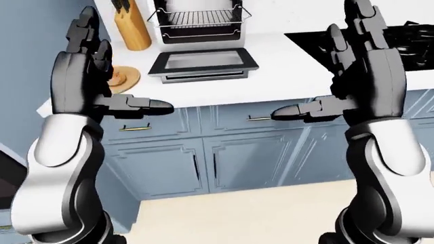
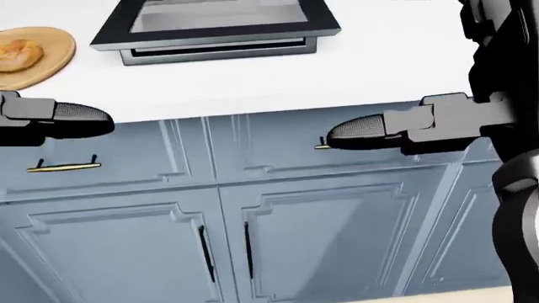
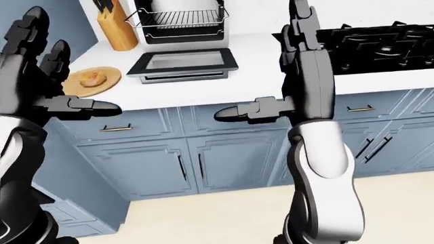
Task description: Place the bread on the top rack of the toaster oven.
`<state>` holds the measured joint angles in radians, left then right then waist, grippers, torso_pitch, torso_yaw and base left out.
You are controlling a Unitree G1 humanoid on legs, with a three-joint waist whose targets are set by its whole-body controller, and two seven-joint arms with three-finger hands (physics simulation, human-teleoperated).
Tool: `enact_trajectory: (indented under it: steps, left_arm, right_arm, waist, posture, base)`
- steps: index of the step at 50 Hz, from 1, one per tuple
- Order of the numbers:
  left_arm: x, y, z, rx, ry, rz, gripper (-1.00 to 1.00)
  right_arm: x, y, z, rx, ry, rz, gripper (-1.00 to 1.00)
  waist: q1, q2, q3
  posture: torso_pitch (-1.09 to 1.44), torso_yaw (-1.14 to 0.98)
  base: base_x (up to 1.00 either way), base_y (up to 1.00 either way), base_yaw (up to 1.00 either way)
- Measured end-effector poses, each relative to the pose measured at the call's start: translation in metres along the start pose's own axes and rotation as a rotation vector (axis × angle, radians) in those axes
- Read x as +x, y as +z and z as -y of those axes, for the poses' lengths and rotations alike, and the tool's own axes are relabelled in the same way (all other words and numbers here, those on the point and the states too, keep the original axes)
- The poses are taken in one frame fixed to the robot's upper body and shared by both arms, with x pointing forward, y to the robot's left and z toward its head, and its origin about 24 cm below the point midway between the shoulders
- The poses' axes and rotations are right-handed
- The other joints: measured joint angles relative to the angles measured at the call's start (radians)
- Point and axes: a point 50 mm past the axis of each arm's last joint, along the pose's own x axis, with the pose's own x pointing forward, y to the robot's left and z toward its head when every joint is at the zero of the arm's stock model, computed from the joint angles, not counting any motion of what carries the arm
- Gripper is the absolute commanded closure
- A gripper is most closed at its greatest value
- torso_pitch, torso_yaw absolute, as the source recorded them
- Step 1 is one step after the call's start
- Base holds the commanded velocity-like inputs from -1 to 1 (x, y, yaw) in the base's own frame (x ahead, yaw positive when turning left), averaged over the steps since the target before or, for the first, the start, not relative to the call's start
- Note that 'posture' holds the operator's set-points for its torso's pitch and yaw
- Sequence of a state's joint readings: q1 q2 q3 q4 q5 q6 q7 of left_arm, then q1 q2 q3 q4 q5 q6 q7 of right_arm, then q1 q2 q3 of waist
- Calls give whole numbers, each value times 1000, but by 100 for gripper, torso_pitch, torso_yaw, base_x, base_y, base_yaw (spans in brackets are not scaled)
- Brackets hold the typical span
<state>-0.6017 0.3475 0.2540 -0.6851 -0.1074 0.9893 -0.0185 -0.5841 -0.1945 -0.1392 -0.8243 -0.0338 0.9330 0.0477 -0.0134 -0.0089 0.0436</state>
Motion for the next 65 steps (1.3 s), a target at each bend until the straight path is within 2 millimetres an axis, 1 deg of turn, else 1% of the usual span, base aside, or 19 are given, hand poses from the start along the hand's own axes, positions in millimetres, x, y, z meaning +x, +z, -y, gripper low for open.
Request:
enact_trajectory:
  steps: [2, 4, 8, 13, 16, 18, 20, 22, 24, 27, 30, 33, 38, 43, 46, 52, 57, 61, 65]
  left_arm:
    - [-1, 4, -1, 4, 5, 22, -100]
    - [-1, 5, -1, 5, 6, 29, -100]
    - [0, -7, -5, 7, 31, -34, -100]
    - [-2, -3, -4, 8, 33, -3, -100]
    - [-2, -1, -3, 9, 30, 9, -100]
    - [-2, 0, -5, 11, 39, 16, -100]
    - [-2, -1, -6, 10, 46, 11, -100]
    - [-1, -12, -3, 2, 34, -46, -100]
    - [1, -16, 1, -1, 11, -80, -100]
    - [0, -8, 1, 2, 5, -36, -100]
    - [-3, 0, -2, 8, 24, 18, -100]
    - [-3, 1, -4, 17, 35, 27, -100]
    - [0, -13, -4, 14, 43, -53, -100]
    - [0, -5, -2, 18, 32, -7, -100]
    - [1, -3, -3, 21, 36, 6, -100]
    - [1, -8, 4, 11, -11, -27, -100]
    - [0, -5, 1, 15, 9, -2, -100]
    - [0, -4, 2, 20, 7, 4, -100]
    - [-1, -11, -3, 22, 35, -29, -100]
  right_arm:
    - [2, 2, 2, -3, -10, 13, -100]
    - [4, 4, 4, -4, -20, 17, -100]
    - [4, -4, -5, 11, 26, -26, -100]
    - [1, 5, -2, 5, 10, 12, -100]
    - [2, 10, -2, 5, 7, 41, -100]
    - [3, 9, -2, 3, 8, 42, -100]
    - [3, 8, -2, 0, 10, 30, -100]
    - [3, 0, -2, 0, 10, -11, -100]
    - [4, -6, 0, -1, -3, -48, -100]
    - [5, -2, 2, -5, -22, -26, -100]
    - [2, 8, 2, -8, -18, 32, -100]
    - [1, 11, 0, -4, -11, 52, -100]
    - [3, -1, -5, 8, 26, -21, -100]
    - [1, 7, -1, 7, -2, 28, -100]
    - [2, 8, -2, 7, 4, 40, -100]
    - [3, 1, 2, -6, -20, -9, -100]
    - [1, 3, 1, -8, -9, 14, -100]
    - [1, 2, 1, -6, -11, 13, -100]
    - [-1, 0, -5, 7, 27, 1, -100]
  waist:
    - [-10, 34, 5]
    - [-7, 83, -5]
    - [16, 85, 17]
    - [19, 38, 6]
    - [20, 22, -10]
    - [20, 11, -2]
    - [22, -16, 6]
    - [15, 15, 15]
    - [10, 2, 20]
    - [8, -8, -10]
    - [9, 25, -12]
    - [16, 81, -14]
    - [23, 58, -8]
    - [14, 10, -7]
    - [15, -36, -13]
    - [9, -22, -11]
    - [8, 24, 0]
    - [-1, 85, -5]
    - [10, 68, 13]
  posture:
    - [0, 0]
    - [0, 0]
    - [0, 0]
    - [0, 0]
    - [0, 0]
    - [0, 0]
    - [0, 0]
    - [0, 0]
    - [0, 0]
    - [0, 0]
    - [0, 0]
    - [0, 0]
    - [0, 0]
    - [0, 0]
    - [0, 0]
    - [0, 0]
    - [0, 0]
    - [0, 0]
    - [0, 0]
  base:
    - [33, 30, 0]
    - [32, 30, 0]
    - [33, 30, 0]
    - [31, 28, 0]
    - [6, 7, 0]
    - [0, 0, 0]
    - [0, 4, 0]
    - [0, 7, 0]
    - [0, 7, 0]
    - [0, 7, 0]
    - [0, 7, 0]
    - [0, 7, 0]
    - [4, 9, 0]
    - [5, 9, 0]
    - [5, 9, 0]
    - [4, 10, 0]
    - [10, 20, 0]
    - [19, 26, 0]
    - [21, 27, 0]
